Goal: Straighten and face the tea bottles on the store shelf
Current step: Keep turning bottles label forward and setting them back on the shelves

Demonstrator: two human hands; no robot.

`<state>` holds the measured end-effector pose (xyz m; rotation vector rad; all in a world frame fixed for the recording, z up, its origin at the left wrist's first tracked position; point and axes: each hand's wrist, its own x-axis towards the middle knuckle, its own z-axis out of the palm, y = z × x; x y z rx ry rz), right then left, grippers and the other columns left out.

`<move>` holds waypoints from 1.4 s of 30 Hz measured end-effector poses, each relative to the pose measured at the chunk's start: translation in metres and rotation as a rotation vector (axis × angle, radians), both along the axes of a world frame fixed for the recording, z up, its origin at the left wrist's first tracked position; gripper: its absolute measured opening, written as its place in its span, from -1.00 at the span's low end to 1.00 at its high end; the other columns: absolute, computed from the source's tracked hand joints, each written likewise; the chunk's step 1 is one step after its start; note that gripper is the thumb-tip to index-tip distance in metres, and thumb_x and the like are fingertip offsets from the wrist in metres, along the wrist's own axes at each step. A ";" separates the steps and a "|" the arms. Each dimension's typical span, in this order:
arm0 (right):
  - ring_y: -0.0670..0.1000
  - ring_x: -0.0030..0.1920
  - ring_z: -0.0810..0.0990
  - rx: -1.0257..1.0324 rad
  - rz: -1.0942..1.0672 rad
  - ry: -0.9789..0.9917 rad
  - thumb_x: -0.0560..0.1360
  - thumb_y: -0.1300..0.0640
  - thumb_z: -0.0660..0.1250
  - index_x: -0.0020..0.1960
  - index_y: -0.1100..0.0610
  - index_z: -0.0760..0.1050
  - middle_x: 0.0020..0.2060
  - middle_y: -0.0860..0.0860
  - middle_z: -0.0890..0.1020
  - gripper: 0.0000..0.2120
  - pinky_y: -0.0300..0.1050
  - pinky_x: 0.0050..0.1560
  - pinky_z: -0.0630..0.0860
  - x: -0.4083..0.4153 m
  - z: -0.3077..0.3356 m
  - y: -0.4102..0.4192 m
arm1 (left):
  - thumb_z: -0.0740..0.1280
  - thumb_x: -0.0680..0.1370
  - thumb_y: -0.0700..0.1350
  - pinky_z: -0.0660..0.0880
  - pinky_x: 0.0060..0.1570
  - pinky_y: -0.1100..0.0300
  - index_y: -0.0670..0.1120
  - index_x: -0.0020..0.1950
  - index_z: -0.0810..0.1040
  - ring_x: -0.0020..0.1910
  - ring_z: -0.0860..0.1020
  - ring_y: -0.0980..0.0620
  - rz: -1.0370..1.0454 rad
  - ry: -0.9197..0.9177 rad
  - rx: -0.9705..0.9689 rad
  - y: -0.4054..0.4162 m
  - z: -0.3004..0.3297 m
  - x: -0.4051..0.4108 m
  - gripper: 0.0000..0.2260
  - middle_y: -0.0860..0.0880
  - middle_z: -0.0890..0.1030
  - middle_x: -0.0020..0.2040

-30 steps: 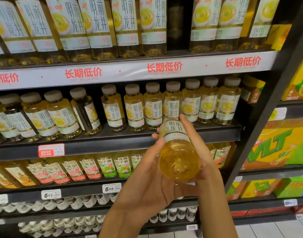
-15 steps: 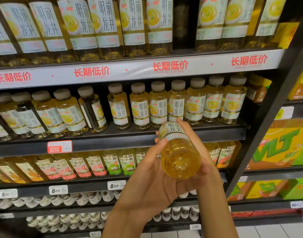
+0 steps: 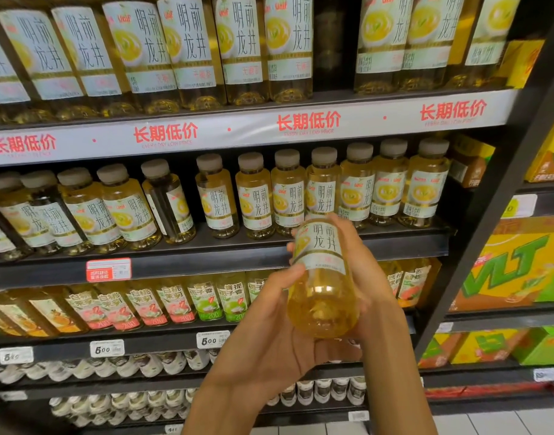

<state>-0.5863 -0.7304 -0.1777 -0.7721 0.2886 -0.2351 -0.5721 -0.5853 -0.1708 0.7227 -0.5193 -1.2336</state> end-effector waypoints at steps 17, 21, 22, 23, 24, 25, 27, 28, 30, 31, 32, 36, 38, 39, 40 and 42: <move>0.14 0.14 0.62 -0.467 -0.300 -0.273 0.48 -0.05 0.26 0.20 0.00 0.49 0.06 0.09 0.67 -0.67 0.07 0.14 0.57 -0.023 0.025 -0.013 | 0.43 0.36 0.08 0.53 0.15 0.18 0.19 0.25 0.51 0.20 0.58 0.02 0.220 -0.579 0.181 -0.012 -0.011 0.014 -0.55 0.03 0.62 0.21; 0.12 0.01 0.66 -0.524 -0.321 -0.370 0.50 0.02 0.29 0.21 0.03 0.49 -0.07 0.04 0.69 -0.71 0.00 0.02 0.58 -0.024 0.027 -0.012 | 0.48 0.35 -0.02 0.53 0.04 0.29 0.09 0.29 0.45 0.19 0.58 0.08 0.234 -0.595 0.151 -0.019 -0.016 0.015 -0.47 0.06 0.63 0.19; 0.13 0.03 0.65 -0.549 -0.319 -0.407 0.50 0.01 0.33 0.21 0.01 0.49 -0.06 0.03 0.68 -0.70 0.03 0.06 0.57 -0.026 0.027 -0.012 | 0.49 0.34 -0.06 0.53 0.02 0.31 0.07 0.29 0.46 0.18 0.59 0.07 0.235 -0.603 0.140 -0.020 -0.017 0.017 -0.47 0.04 0.64 0.19; 0.13 0.06 0.63 -0.574 -0.309 -0.450 0.49 -0.02 0.37 0.23 0.00 0.49 -0.04 0.03 0.68 -0.67 0.05 0.10 0.55 -0.027 0.028 -0.012 | 0.50 0.34 -0.10 0.53 0.01 0.31 0.07 0.28 0.48 0.18 0.59 0.06 0.244 -0.617 0.130 -0.020 -0.017 0.020 -0.47 0.03 0.63 0.19; 0.13 0.08 0.62 -0.599 -0.292 -0.496 0.47 -0.06 0.40 0.25 -0.01 0.48 -0.02 0.03 0.67 -0.63 0.04 0.12 0.54 -0.029 0.028 -0.012 | 0.52 0.33 -0.13 0.53 0.02 0.29 0.07 0.27 0.50 0.19 0.59 0.03 0.256 -0.635 0.117 -0.020 -0.016 0.023 -0.47 0.01 0.63 0.20; 0.11 0.11 0.60 -0.625 -0.274 -0.536 0.46 -0.09 0.40 0.28 -0.01 0.46 0.01 0.02 0.66 -0.58 0.00 0.13 0.54 -0.031 0.030 -0.012 | 0.53 0.32 -0.16 0.53 0.04 0.28 0.09 0.27 0.52 0.20 0.58 0.01 0.274 -0.655 0.102 -0.019 -0.015 0.026 -0.46 -0.01 0.62 0.21; 0.08 0.18 0.57 -0.688 -0.234 -0.577 0.47 -0.11 0.38 0.34 -0.02 0.42 0.07 0.01 0.64 -0.52 -0.06 0.15 0.51 -0.034 0.034 -0.012 | 0.55 0.30 -0.20 0.52 0.09 0.24 0.12 0.28 0.52 0.23 0.56 -0.01 0.324 -0.699 0.069 -0.019 -0.014 0.032 -0.41 -0.02 0.61 0.23; 0.08 0.22 0.55 -0.718 -0.207 -0.588 0.47 -0.11 0.38 0.36 -0.01 0.40 0.12 0.01 0.62 -0.50 -0.07 0.16 0.50 -0.034 0.034 -0.012 | 0.56 0.29 -0.21 0.52 0.10 0.24 0.12 0.29 0.50 0.23 0.56 -0.01 0.354 -0.714 0.054 -0.019 -0.014 0.035 -0.39 -0.01 0.60 0.23; 0.11 0.28 0.51 -0.750 -0.138 -0.612 0.47 -0.09 0.39 0.39 0.00 0.37 0.20 0.02 0.58 -0.46 -0.05 0.20 0.47 -0.035 0.035 -0.014 | 0.57 0.28 -0.21 0.52 0.09 0.24 0.11 0.31 0.49 0.23 0.56 -0.02 0.411 -0.726 0.028 -0.021 -0.013 0.039 -0.36 -0.01 0.59 0.24; 0.13 0.30 0.49 -0.761 -0.106 -0.623 0.47 -0.08 0.40 0.40 0.00 0.37 0.23 0.02 0.56 -0.46 -0.03 0.21 0.47 -0.035 0.034 -0.015 | 0.58 0.28 -0.21 0.52 0.08 0.23 0.10 0.31 0.49 0.23 0.56 -0.02 0.433 -0.730 0.018 -0.021 -0.013 0.040 -0.35 -0.02 0.59 0.24; 0.14 0.31 0.48 -0.775 -0.083 -0.631 0.46 -0.07 0.41 0.40 0.00 0.37 0.23 0.00 0.56 -0.45 -0.01 0.22 0.47 -0.036 0.034 -0.016 | 0.58 0.27 -0.22 0.53 0.07 0.22 0.09 0.31 0.49 0.23 0.56 -0.02 0.446 -0.731 0.011 -0.021 -0.014 0.042 -0.35 -0.02 0.58 0.24; 0.13 0.26 0.51 -0.827 -0.035 -0.650 0.45 -0.05 0.43 0.36 -0.02 0.40 0.17 -0.06 0.60 -0.48 0.01 0.22 0.49 -0.035 0.033 -0.018 | 0.57 0.26 -0.27 0.53 0.07 0.22 0.09 0.31 0.49 0.23 0.55 -0.02 0.435 -0.724 -0.007 -0.020 -0.015 0.046 -0.33 -0.02 0.58 0.25; 0.11 0.25 0.53 -0.824 -0.036 -0.649 0.45 -0.05 0.43 0.36 -0.02 0.41 0.16 -0.06 0.61 -0.49 0.00 0.21 0.49 -0.035 0.033 -0.019 | 0.58 0.26 -0.26 0.53 0.06 0.22 0.10 0.30 0.50 0.22 0.56 -0.02 0.417 -0.734 0.000 -0.020 -0.015 0.047 -0.33 -0.03 0.59 0.24; 0.10 0.25 0.53 -0.815 -0.041 -0.646 0.45 -0.05 0.43 0.36 -0.01 0.41 0.16 -0.06 0.61 -0.49 -0.02 0.20 0.49 -0.034 0.034 -0.019 | 0.58 0.26 -0.25 0.53 0.06 0.21 0.09 0.31 0.49 0.22 0.56 -0.03 0.407 -0.736 0.007 -0.020 -0.015 0.048 -0.33 -0.03 0.59 0.23; 0.10 0.25 0.53 -0.803 -0.051 -0.640 0.45 -0.06 0.43 0.36 -0.01 0.40 0.15 -0.06 0.61 -0.48 -0.04 0.20 0.49 -0.034 0.034 -0.019 | 0.58 0.26 -0.25 0.53 0.07 0.20 0.08 0.31 0.50 0.22 0.56 -0.04 0.396 -0.735 0.013 -0.020 -0.015 0.049 -0.33 -0.04 0.59 0.23; 0.11 0.26 0.52 -0.775 -0.075 -0.621 0.45 -0.10 0.41 0.38 0.00 0.39 0.17 -0.04 0.60 -0.45 -0.04 0.21 0.48 -0.032 0.034 -0.019 | 0.58 0.25 -0.22 0.53 0.07 0.19 0.05 0.29 0.51 0.21 0.57 -0.07 0.366 -0.717 0.019 -0.020 -0.015 0.049 -0.36 -0.07 0.61 0.21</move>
